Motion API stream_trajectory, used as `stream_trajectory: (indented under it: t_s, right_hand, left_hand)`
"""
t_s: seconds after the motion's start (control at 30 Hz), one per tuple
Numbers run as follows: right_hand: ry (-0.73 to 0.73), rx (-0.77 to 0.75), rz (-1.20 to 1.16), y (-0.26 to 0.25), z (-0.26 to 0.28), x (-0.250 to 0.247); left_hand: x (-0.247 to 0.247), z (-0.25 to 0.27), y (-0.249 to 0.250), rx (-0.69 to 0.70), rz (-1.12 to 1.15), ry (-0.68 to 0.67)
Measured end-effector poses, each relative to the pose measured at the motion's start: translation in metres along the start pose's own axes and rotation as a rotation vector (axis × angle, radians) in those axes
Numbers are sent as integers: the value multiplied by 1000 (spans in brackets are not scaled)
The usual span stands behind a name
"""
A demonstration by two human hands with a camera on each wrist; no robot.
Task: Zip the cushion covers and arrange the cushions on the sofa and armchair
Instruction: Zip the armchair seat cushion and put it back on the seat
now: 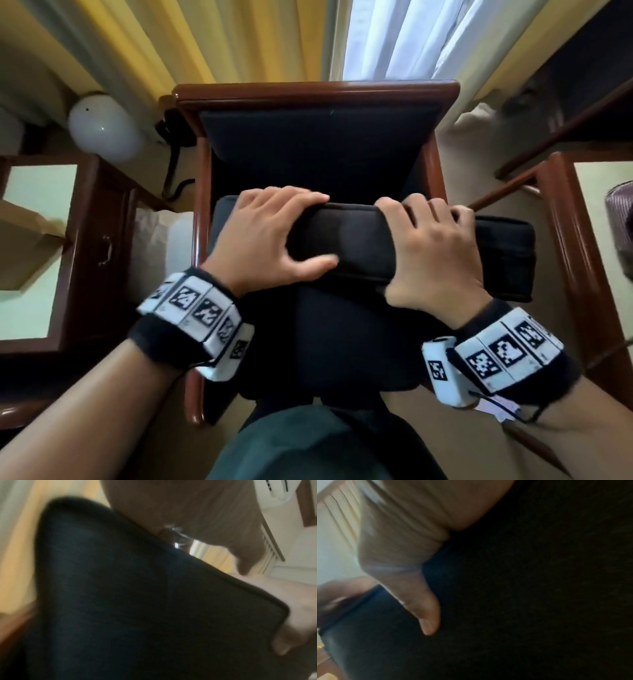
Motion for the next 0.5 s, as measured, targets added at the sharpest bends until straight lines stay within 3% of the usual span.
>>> stream_trajectory:
  t_s: [0.1, 0.17, 0.3, 0.4, 0.5]
  right_hand:
    - [39, 6, -37, 19, 13, 3]
    - [86, 25, -67, 20, 19, 4]
    - [148, 29, -154, 20, 18, 2]
    - [165, 13, -261, 28, 20, -10]
    - [262, 7, -439, 40, 29, -37]
  left_hand:
    - [-1, 26, -41, -17, -90, -106]
    - [3, 39, -62, -120, 52, -145]
    - [0, 49, -63, -299, 187, -38]
    - [-15, 46, -42, -217, 192, 9]
    - [-59, 46, -19, -154, 255, 165]
Point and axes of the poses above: each hand's wrist, its own z-axis away from the middle knuckle, its own x-axis out of the palm, y = z × x, the point moved 7 cm from there along -z, towards the middle knuckle, and after that the axes turned 8 degrees about -z, right-handed, at the moved point
